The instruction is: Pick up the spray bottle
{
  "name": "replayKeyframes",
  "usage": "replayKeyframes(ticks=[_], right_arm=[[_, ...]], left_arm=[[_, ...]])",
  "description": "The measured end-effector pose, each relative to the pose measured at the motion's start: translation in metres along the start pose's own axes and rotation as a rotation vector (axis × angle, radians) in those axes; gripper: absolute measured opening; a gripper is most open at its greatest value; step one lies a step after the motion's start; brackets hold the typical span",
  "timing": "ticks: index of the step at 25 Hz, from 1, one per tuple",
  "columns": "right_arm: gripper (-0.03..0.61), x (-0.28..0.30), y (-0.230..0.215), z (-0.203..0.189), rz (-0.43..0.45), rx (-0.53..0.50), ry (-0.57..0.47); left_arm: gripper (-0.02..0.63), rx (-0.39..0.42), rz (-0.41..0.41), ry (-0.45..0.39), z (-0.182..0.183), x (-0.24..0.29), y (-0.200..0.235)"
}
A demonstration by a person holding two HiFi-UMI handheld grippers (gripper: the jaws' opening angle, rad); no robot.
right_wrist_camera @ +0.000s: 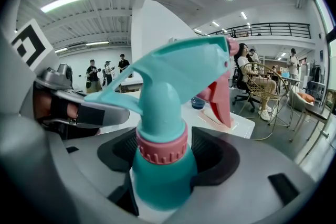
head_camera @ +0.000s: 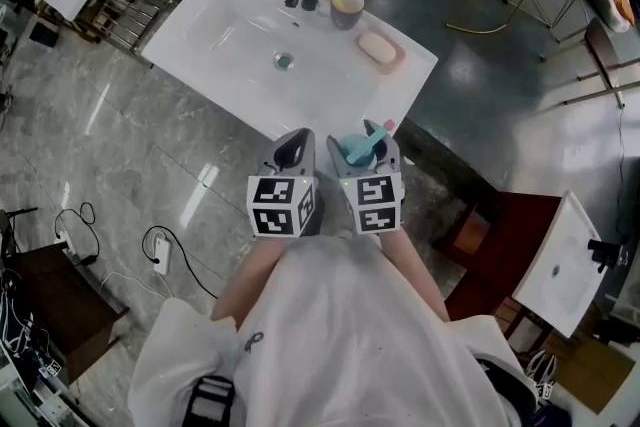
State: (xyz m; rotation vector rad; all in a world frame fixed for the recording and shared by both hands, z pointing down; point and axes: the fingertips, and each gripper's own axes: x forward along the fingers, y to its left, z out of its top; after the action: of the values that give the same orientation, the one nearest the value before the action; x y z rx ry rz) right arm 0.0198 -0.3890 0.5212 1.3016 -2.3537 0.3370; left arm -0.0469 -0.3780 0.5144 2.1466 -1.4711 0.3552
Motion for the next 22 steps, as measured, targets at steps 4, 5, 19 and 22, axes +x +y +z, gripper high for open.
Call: replayKeyframes(ticks=[4,5,19,22], right_arm=[[0.314,0.0,-0.004,0.002,-0.011,0.021,-0.008],[0.314,-0.001,-0.005,0.003,-0.014,0.019,-0.012],[0.314,-0.041,-0.016,0.044,-0.057,0.016,-0.123],[0.314,-0.052,-0.021,0.052,-0.076,0.009,-0.151]], left_arm=[[0.032,0.005,-0.005,-0.007,0.002,-0.003,-0.001],[0.032,0.006,-0.006,-0.008,0.002,-0.003,-0.001],[0.032,0.027,-0.035,-0.049,0.014,-0.009,-0.017],[0.032,0.028,-0.043,-0.07,0.02,-0.013,-0.023]])
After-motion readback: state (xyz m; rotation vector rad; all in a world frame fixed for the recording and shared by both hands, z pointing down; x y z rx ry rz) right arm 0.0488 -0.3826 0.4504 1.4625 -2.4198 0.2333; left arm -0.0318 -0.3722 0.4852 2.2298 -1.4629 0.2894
